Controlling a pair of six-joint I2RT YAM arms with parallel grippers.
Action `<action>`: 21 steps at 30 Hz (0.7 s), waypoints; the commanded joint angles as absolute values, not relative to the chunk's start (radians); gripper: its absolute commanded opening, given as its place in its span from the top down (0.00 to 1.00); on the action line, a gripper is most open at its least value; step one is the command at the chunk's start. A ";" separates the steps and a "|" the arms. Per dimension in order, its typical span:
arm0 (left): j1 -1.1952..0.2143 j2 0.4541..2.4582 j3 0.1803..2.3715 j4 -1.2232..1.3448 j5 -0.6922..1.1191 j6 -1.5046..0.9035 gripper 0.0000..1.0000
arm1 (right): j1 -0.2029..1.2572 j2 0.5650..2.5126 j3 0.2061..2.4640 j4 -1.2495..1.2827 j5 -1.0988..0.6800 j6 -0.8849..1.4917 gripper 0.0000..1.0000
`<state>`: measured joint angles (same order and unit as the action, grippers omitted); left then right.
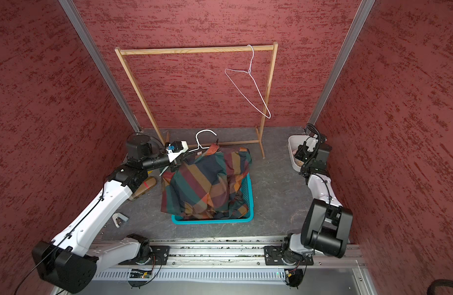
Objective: Remove the clothespins securing long-sleeve shirts to the hanger
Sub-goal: Place the clamp in the storage box.
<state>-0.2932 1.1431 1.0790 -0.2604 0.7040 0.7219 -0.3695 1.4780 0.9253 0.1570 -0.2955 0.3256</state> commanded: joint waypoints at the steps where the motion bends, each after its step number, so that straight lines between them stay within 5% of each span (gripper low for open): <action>1: -0.299 1.126 1.080 -0.220 0.706 0.712 1.00 | -0.384 1.579 0.983 0.241 -0.203 0.343 1.00; 11: -0.306 1.125 1.081 -0.224 0.698 0.709 1.00 | -0.403 1.827 1.143 0.163 -0.137 0.346 1.00; 16: -0.310 1.129 1.085 -0.232 0.691 0.714 1.00 | -0.402 1.863 1.148 0.166 -0.157 0.350 0.56; 21: -0.310 1.129 1.086 -0.232 0.690 0.716 1.00 | -0.404 1.825 1.117 0.199 -0.161 0.353 0.49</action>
<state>-0.3042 1.1431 1.0790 -0.2611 0.6960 0.7147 -0.3981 1.8591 1.1301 0.1677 -0.1677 0.3367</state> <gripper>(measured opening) 0.064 0.506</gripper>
